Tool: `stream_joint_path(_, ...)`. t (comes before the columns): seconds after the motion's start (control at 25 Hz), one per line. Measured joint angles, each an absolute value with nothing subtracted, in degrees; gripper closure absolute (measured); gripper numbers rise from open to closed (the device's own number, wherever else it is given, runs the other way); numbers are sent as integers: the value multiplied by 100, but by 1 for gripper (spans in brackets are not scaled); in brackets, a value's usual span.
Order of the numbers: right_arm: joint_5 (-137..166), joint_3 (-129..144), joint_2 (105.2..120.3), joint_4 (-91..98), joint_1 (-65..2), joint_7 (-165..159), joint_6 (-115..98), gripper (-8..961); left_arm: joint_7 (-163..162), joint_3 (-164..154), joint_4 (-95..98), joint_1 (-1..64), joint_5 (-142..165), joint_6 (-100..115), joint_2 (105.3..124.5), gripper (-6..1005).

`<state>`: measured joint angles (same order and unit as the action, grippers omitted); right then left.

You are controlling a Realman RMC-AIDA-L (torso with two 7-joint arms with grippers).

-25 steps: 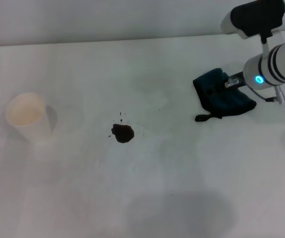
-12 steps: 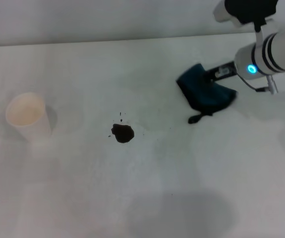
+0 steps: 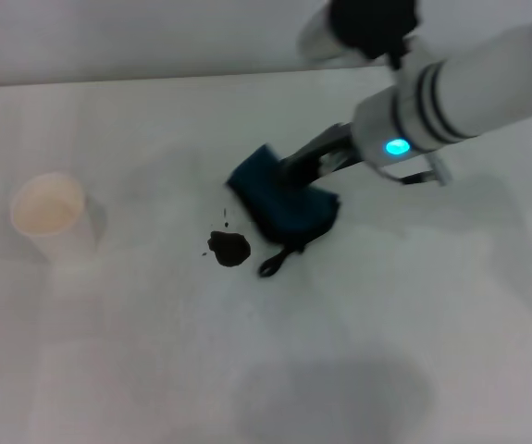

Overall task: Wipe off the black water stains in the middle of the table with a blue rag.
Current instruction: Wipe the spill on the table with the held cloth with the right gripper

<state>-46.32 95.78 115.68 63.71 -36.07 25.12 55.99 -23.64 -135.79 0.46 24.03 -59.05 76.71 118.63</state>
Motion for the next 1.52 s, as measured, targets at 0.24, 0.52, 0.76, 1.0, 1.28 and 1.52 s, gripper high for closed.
stream_joint_path(0.24, -5261, 10729, 11610, 5909, -4117, 2932, 5040, 884, -2364, -13579, 89, 2409, -5906, 7649, 11866, 111)
stream_joint_path(0.52, -6071, 11500, 11618, 5209, -4315, 3478, 4263, 884, -2374, -13579, 105, 2402, -5906, 7632, 11886, 111)
stream_joint_path(0.76, -6646, 11721, 11620, 4704, -4292, 3853, 3677, 884, -2381, -13579, 121, 2398, -5909, 7625, 11904, 112)
stream_joint_path(1.0, -6640, 11483, 11593, 4433, -4124, 3863, 2861, 885, -2407, -13579, 132, 2369, -5948, 7627, 11901, 111)
stream_joint_path(1.28, -6617, 11011, 11567, 4160, -4079, 3991, 2619, 885, -2407, -13579, 185, 2384, -6071, 7627, 11894, 111)
stream_joint_path(1.52, -6932, 11535, 11616, 4407, -4173, 4308, 3393, 884, -2405, -13579, 207, 2416, -6073, 7626, 11888, 112)
